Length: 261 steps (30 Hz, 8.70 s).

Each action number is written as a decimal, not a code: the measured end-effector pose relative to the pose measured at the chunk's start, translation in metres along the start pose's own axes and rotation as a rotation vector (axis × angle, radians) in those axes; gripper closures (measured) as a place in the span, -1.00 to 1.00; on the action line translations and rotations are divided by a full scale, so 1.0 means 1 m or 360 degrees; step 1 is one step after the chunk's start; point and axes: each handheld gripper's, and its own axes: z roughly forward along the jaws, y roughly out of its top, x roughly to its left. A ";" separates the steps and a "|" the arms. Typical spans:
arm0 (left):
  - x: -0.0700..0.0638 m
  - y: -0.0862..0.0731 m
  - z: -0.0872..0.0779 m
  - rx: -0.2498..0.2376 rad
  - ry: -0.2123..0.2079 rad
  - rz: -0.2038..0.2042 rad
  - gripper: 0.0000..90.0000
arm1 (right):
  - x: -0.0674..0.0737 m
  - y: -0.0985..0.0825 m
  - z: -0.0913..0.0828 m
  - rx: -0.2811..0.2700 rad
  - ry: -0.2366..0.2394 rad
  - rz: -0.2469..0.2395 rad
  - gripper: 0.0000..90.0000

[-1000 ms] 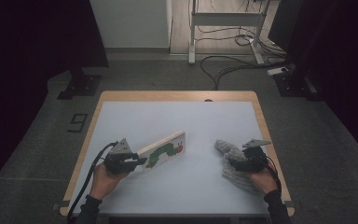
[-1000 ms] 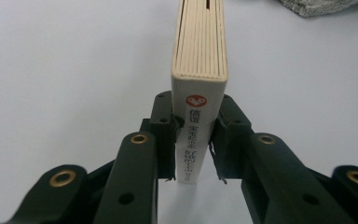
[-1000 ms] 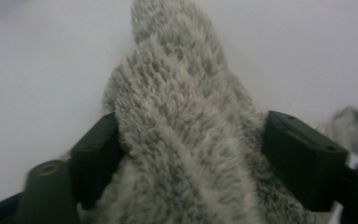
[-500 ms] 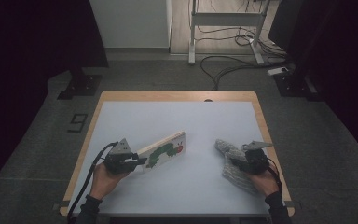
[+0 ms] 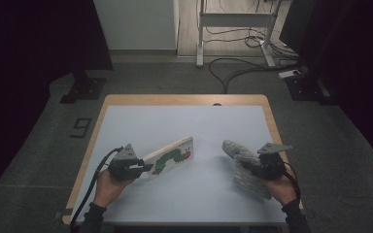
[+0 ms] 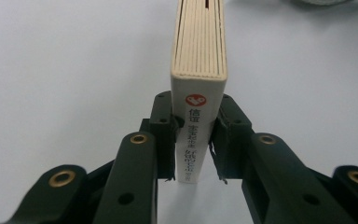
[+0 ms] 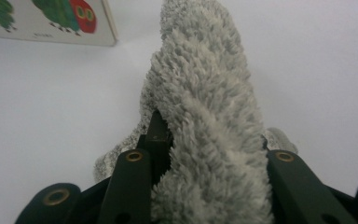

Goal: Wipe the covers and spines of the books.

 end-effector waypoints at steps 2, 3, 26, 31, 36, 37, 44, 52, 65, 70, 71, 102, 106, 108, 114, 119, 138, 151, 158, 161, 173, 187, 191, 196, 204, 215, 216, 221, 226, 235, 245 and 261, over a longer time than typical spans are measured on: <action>0.000 0.000 0.000 0.0000 0.0002 -0.0001 0.59 | 0.003 0.004 -0.003 -0.0009 0.0009 -0.0019 0.44; 0.000 0.000 0.000 0.0000 0.0003 -0.0001 0.60 | 0.004 0.005 -0.004 -0.0012 0.0012 -0.0021 0.44; 0.003 0.000 0.000 0.0000 -0.0003 -0.0019 0.59 | 0.047 0.042 0.006 -0.0072 0.0224 -0.0186 0.44; 0.003 0.000 0.000 0.0001 -0.0005 -0.0017 0.59 | 0.059 0.050 0.016 -0.0057 0.0269 -0.0235 0.44; 0.003 0.000 0.000 0.0001 -0.0007 -0.0014 0.60 | 0.073 0.059 0.030 -0.0047 0.0324 -0.0280 0.45; 0.003 0.000 0.000 0.0000 -0.0008 -0.0013 0.60 | 0.076 0.061 0.032 -0.0041 0.0335 -0.0292 0.45; 0.003 0.001 0.000 0.0003 -0.0009 -0.0011 0.60 | 0.099 0.074 0.052 -0.0009 0.0408 -0.0374 0.45; 0.002 0.001 0.000 0.0007 -0.0002 -0.0001 0.60 | 0.122 0.087 0.076 0.0022 0.0467 -0.0441 0.46; 0.000 0.001 0.000 0.0012 0.0009 0.0003 0.60 | 0.153 0.094 0.114 0.0057 0.0540 -0.0530 0.46; 0.000 0.001 0.000 0.0015 0.0008 0.0013 0.60 | 0.160 0.086 0.130 0.0074 0.0569 -0.0530 0.46; 0.000 0.001 0.000 0.0015 0.0008 0.0014 0.60 | 0.161 0.084 0.133 0.0079 0.0572 -0.0535 0.46; 0.000 0.001 0.000 0.0018 0.0003 0.0017 0.60 | 0.156 0.077 0.129 0.0097 0.0585 -0.0476 -0.38; 0.000 0.001 0.000 0.0018 0.0001 0.0018 0.60 | 0.151 0.086 0.116 0.0043 0.0574 -0.0461 -0.43; 0.000 0.001 0.000 0.0016 0.0000 0.0017 0.59 | 0.147 0.089 0.110 0.0043 0.0570 -0.0447 -0.43; 0.000 0.001 0.000 0.0018 0.0002 0.0018 0.60 | 0.127 0.095 0.097 0.0010 0.0473 -0.0429 -0.47; -0.001 0.001 0.000 0.0015 -0.0001 0.0020 0.60 | 0.101 0.096 0.095 -0.0025 0.0331 -0.0356 -0.56; -0.001 -0.003 0.001 0.0021 -0.0011 0.0002 0.53 | 0.078 0.108 0.150 -0.0057 0.0472 -0.0355 -0.42; -0.010 -0.009 -0.020 0.0012 0.0145 -0.0047 -0.11 | 0.083 0.105 0.145 -0.0056 0.0444 -0.0378 -0.28; -0.033 -0.010 -0.034 -0.0044 0.0095 -0.0034 -0.50 | 0.085 0.106 0.145 -0.0037 0.0429 -0.0372 -0.28; -0.046 -0.005 -0.032 -0.0037 0.0024 0.0008 -0.55 | 0.086 0.107 0.146 -0.0031 0.0414 -0.0382 -0.30; -0.078 0.030 0.003 -0.0069 -0.0148 0.0169 -0.62 | 0.087 0.107 0.148 -0.0031 0.0408 -0.0390 -0.33; -0.074 0.023 0.070 0.0098 -0.0128 0.0138 -0.69 | 0.086 0.107 0.147 -0.0029 0.0415 -0.0387 -0.33; -0.073 0.018 0.080 0.0144 -0.0090 0.0140 -0.69 | 0.087 0.107 0.147 -0.0030 0.0414 -0.0384 -0.33; -0.073 0.011 0.088 0.0194 -0.0061 0.0171 -0.65 | 0.086 0.106 0.148 -0.0035 0.0415 -0.0383 -0.33; -0.075 0.004 0.092 0.0204 0.0009 0.0154 -0.27 | 0.086 0.105 0.148 -0.0042 0.0415 -0.0383 -0.34; -0.072 0.005 0.075 0.0143 -0.0006 0.0123 0.43 | 0.086 0.103 0.147 -0.0050 0.0418 -0.0375 -0.33; -0.072 0.006 0.070 0.0142 -0.0026 0.0117 0.43 | 0.086 0.103 0.147 -0.0048 0.0418 -0.0376 -0.32; -0.075 0.009 0.046 0.0163 -0.0062 0.0113 0.43 | 0.085 0.103 0.146 -0.0048 0.0426 -0.0374 -0.32; -0.074 0.003 0.022 0.0141 -0.0078 0.0082 0.42 | 0.086 0.103 0.146 -0.0051 0.0419 -0.0369 -0.32; -0.061 -0.019 -0.019 0.0150 0.0012 0.0004 0.41 | 0.086 0.101 0.145 -0.0055 0.0424 -0.0368 -0.32; -0.036 -0.044 -0.056 0.0128 0.0136 -0.0129 0.40 | 0.086 0.101 0.145 -0.0053 0.0423 -0.0364 -0.32; -0.010 -0.035 -0.019 0.0223 0.0155 -0.0154 0.38 | 0.086 0.099 0.144 -0.0066 0.0421 -0.0362 -0.32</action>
